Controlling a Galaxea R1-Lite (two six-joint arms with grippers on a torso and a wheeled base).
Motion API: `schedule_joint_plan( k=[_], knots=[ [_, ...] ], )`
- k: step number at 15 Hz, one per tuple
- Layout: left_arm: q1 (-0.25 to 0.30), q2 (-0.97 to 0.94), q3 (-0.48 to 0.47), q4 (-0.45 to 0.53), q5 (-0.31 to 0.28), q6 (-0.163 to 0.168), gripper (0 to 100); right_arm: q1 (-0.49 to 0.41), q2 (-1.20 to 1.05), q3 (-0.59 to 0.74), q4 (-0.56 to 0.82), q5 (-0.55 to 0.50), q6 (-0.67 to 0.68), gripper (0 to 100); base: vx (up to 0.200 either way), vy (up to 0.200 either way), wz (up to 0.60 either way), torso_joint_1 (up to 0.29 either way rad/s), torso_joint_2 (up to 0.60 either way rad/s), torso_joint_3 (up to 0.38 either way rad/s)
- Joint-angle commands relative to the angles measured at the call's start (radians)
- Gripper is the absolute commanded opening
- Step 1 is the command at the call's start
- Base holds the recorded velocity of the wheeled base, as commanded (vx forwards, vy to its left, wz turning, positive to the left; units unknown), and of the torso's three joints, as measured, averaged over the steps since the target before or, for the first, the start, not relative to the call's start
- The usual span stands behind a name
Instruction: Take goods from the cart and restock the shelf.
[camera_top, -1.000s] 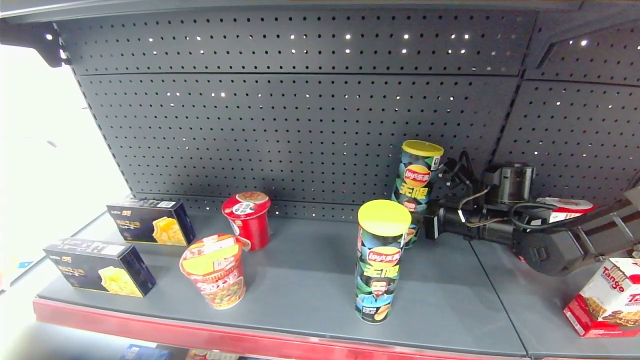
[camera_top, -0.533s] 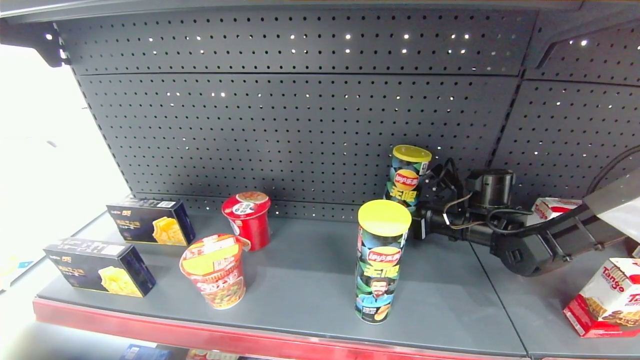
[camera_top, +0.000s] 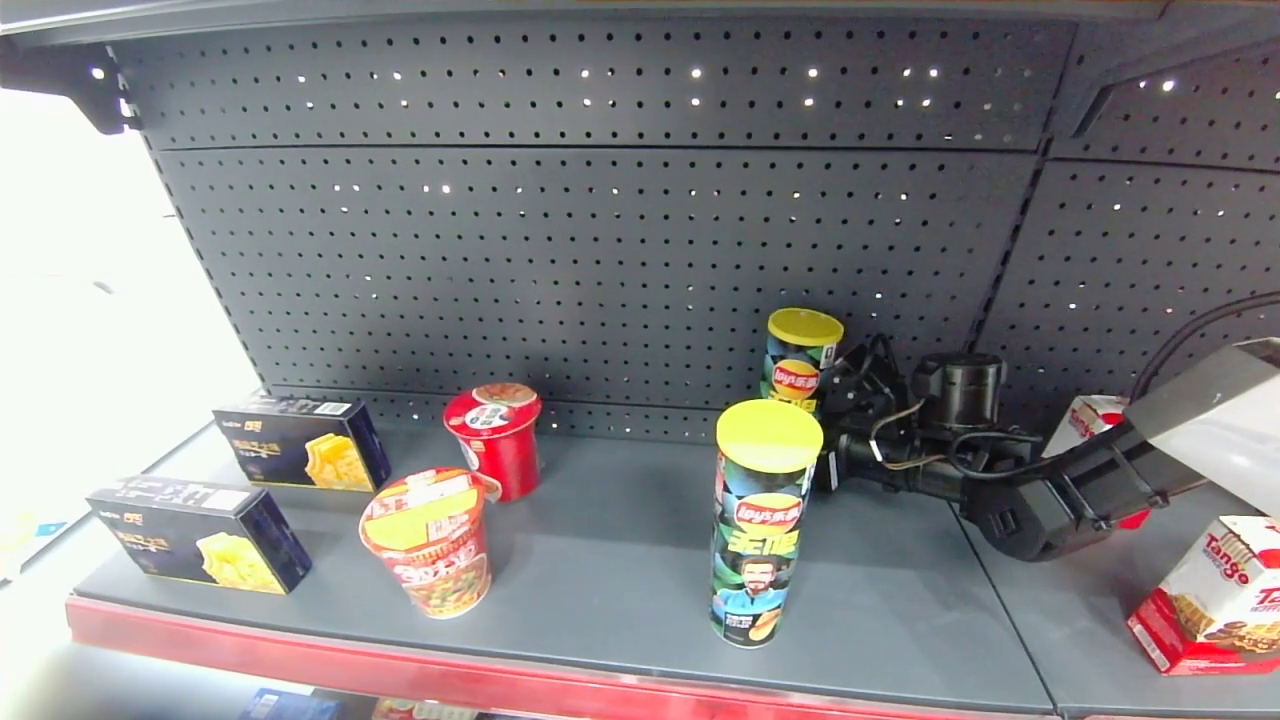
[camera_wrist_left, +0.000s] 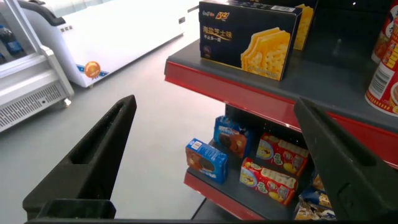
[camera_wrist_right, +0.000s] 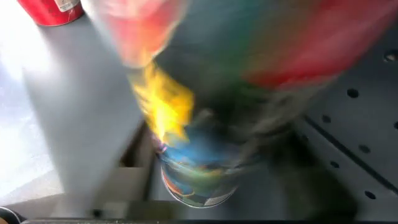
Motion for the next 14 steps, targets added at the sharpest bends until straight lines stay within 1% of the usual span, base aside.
schedule_joint_plan(
  k=[1,4,7,10,12,14],
  knots=[
    [0.000,0.000,0.000,0.000,0.000,0.000,100,0.003,-0.008,0.008,0.003,0.000,-0.002,100,0.000,0.000,0.00,0.000,0.00,0.000],
    [0.000,0.000,0.000,0.000,0.000,0.000,100,0.006,-0.028,0.031,0.004,-0.008,-0.002,100,0.000,0.000,0.00,0.000,0.00,0.000],
    [0.000,0.000,0.000,0.000,0.000,0.000,100,0.005,-0.113,0.152,0.001,-0.015,-0.005,100,0.000,0.000,0.00,0.000,0.00,0.000],
    [0.000,0.000,0.000,0.000,0.000,0.000,100,-0.003,-0.153,0.229,0.001,-0.138,-0.004,100,0.000,0.000,0.00,0.000,0.00,0.000],
    [0.000,0.000,0.000,0.000,0.000,0.000,100,-0.011,-0.159,0.240,0.000,-0.147,-0.001,100,0.000,0.000,0.00,0.000,0.00,0.000],
    [0.000,0.000,0.000,0.000,0.000,0.000,100,-0.012,-0.156,0.232,0.001,-0.184,0.012,100,0.000,0.000,0.00,0.000,0.00,0.000]
  ],
)
